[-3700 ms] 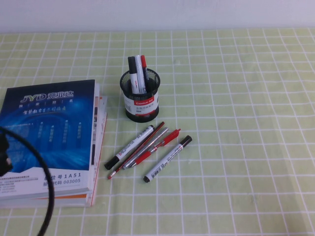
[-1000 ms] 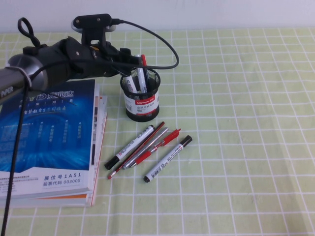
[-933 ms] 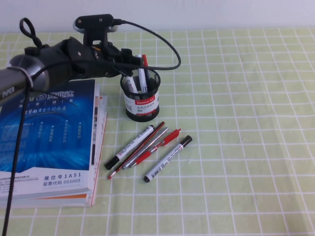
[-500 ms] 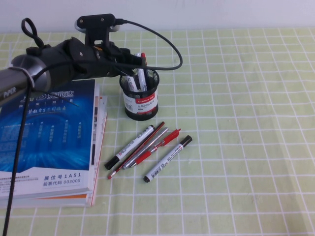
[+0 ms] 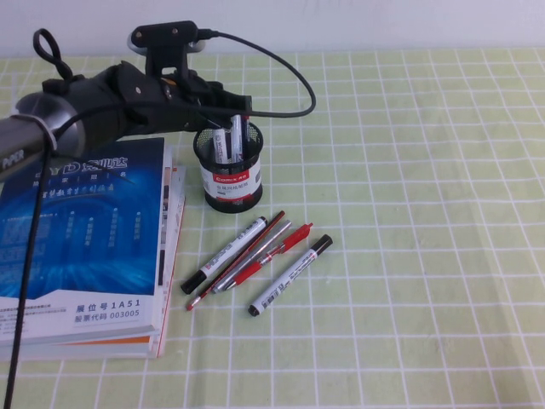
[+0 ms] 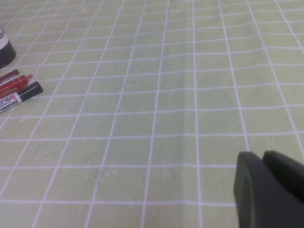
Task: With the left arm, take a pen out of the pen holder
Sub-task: Pick up the pen from the pen holder, then place the pen on the table
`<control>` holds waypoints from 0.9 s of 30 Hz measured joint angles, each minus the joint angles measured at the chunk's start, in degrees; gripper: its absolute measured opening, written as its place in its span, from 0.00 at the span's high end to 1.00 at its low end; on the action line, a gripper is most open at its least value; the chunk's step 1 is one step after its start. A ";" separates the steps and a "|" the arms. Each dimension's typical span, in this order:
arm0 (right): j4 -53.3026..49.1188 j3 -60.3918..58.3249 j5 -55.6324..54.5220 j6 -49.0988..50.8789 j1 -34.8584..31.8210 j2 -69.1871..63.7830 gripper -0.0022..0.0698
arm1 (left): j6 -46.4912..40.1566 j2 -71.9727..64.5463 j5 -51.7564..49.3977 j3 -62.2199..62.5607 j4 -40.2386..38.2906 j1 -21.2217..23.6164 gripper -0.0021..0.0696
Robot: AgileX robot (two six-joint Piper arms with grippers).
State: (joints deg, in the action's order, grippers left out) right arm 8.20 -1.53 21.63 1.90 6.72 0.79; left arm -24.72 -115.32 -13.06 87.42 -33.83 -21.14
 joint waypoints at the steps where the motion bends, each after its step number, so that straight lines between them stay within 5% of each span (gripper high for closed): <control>1: 0.00 0.00 0.00 0.00 0.00 0.00 0.99 | -0.11 0.31 -0.31 0.00 0.00 0.00 0.84; 16: 0.00 0.00 0.00 0.00 0.00 0.00 0.99 | -0.54 10.24 -4.77 0.00 1.87 0.00 0.84; 27: 0.00 0.00 0.00 0.00 0.00 0.00 0.99 | -2.72 21.66 -23.22 0.00 3.00 0.00 0.84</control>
State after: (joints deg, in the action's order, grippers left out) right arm 8.20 -1.53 21.63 1.90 6.72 0.79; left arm -27.44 -93.66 -36.28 87.42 -30.83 -21.14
